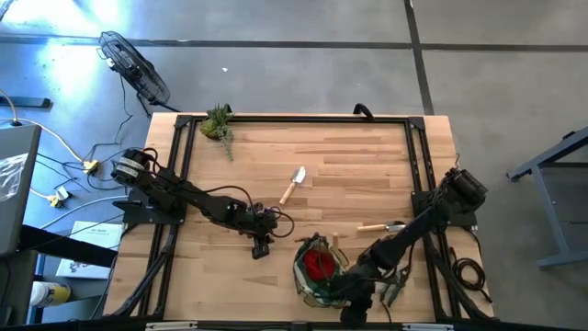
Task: Pick & Place Garden tools in Gardening bag
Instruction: Move the light brown gardening bag to the botton center of the table
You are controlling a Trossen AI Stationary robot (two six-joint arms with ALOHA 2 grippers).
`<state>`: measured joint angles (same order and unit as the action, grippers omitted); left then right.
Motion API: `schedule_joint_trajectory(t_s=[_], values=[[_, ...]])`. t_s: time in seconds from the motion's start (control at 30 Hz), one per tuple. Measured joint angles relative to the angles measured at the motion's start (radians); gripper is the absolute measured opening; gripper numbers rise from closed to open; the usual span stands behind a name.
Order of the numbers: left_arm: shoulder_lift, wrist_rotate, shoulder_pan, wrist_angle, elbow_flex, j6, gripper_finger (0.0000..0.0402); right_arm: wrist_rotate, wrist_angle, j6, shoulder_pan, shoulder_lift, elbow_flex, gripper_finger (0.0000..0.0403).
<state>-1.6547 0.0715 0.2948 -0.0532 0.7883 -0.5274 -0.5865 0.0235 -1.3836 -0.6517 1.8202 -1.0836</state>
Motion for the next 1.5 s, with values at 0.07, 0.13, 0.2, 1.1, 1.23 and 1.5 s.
schedule_joint_trajectory(t_s=[0.07, 0.13, 0.2, 1.1, 1.23, 1.5], values=[[0.0, 0.0, 0.0, 0.0, 0.0, 0.0, 0.0161, 0.009, 0.018, 0.068, 0.022, -0.008, 0.0, 0.0093], [0.0, 0.0, 0.0, 0.0, 0.0, 0.0, 0.0161, 0.028, 0.037, 0.127, 0.052, -0.016, 0.0, 0.0093], [0.0, 0.0, 0.0, 0.0, 0.0, -0.004, 0.0161, 0.039, 0.044, 0.182, 0.081, -0.018, 0.0, 0.0093], [0.0, 0.291, -0.001, 0.15, 0.0, 0.005, 0.0161, 0.117, 0.247, 0.342, 0.173, -0.017, 0.0, 0.0093], [0.0, 0.334, -0.001, 0.228, 0.0, 0.052, 0.0161, 0.121, 0.253, 0.344, 0.166, -0.017, 0.0, 0.0093], [0.0, 0.349, -0.001, 0.239, 0.0, 0.061, 0.0161, 0.12, 0.329, 0.389, 0.152, -0.016, 0.0, 0.0093]])
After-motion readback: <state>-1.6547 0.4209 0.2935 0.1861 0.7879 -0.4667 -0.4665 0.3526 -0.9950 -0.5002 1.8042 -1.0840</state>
